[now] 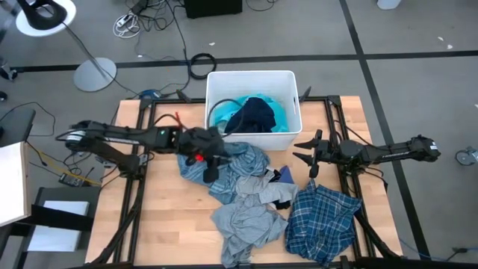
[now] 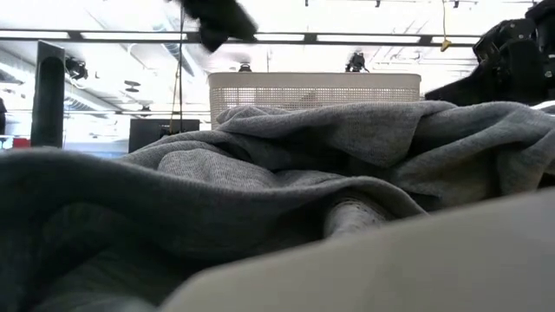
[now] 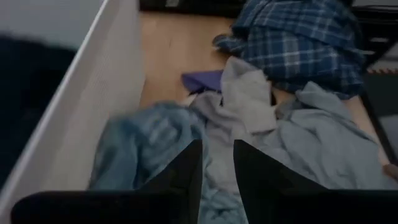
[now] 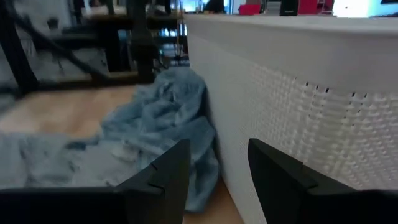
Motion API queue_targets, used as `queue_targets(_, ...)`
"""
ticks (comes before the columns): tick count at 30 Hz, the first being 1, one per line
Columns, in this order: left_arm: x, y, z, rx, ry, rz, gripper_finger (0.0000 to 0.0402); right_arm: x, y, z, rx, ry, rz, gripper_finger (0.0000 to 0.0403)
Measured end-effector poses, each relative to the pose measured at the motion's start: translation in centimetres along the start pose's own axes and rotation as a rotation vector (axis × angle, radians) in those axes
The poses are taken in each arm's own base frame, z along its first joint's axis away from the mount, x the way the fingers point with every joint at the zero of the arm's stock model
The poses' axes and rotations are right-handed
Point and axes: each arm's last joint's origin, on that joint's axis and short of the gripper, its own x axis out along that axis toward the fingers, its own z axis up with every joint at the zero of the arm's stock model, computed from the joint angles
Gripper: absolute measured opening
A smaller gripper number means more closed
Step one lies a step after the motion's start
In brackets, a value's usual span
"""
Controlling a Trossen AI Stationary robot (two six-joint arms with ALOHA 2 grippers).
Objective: Sort clothes
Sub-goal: Put the gray sock into the white laundry organizer
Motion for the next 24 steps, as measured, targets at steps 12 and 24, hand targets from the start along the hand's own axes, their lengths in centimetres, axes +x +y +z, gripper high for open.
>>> queue_targets(12,-1.8,-0.6,-10.7,-0.14,-0.165,0.031,0.0096,-0.3,0.5,2.3,0.297,-0.206,0.186,0.0162)
queue_targets(24,-1.1,0.5,-16.2,-0.159,-0.22,0.029,0.0096,2.9,3.2,10.4,0.003,0.001,0.174,0.0162)
